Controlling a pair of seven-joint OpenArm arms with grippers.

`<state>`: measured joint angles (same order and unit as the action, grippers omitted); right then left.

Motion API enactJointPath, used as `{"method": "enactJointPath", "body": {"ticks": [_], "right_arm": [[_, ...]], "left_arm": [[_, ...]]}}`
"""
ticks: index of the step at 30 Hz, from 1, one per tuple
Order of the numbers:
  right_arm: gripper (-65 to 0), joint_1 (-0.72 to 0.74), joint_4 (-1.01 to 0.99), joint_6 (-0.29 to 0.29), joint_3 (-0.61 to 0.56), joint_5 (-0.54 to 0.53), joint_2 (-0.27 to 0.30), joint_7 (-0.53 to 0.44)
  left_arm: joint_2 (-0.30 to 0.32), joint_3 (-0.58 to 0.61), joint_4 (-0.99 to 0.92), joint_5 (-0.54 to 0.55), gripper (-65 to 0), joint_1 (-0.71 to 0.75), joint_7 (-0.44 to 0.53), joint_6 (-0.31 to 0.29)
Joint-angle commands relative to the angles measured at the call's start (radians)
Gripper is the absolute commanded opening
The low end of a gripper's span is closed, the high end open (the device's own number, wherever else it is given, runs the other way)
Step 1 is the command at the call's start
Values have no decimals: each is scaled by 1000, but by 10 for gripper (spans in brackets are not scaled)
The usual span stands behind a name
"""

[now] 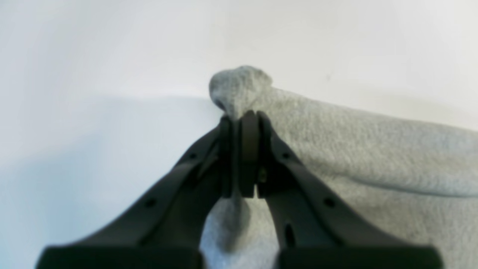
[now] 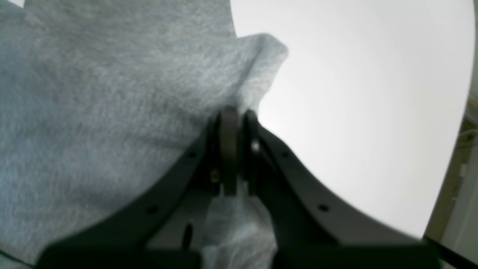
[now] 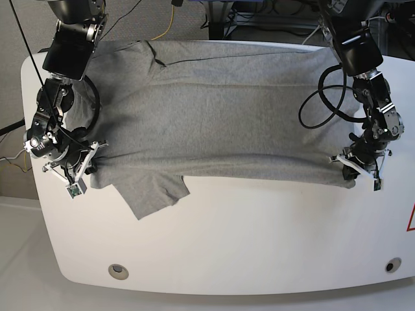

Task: Fold the T-shirt properly
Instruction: 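Lift the hem with both grippers and carry it toward the shoulder edge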

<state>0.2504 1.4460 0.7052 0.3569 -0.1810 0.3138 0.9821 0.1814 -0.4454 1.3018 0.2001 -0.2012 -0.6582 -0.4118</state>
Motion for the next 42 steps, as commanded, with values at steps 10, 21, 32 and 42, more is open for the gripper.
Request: {"method": "enactJointPath", "body": {"ticks": [10,21,32,42], "right_arm": [[-650,11,170,-7,8,5,17,57],[-650,-3,195,-7,104,-1,17,130],[-650,-87,233,-7,152,-1,18,130],[-650,-144,312,-11,153,5,18,133]], "left_arm": [[-18,-2,163,9,-624,-4,-64,0],[-20,-26,255,9,-624,12,-143,-2],[-20,-59,313,9,-624,64,-194,-2],[-16,-60,345,51,-624,127,-194,-2]]}}
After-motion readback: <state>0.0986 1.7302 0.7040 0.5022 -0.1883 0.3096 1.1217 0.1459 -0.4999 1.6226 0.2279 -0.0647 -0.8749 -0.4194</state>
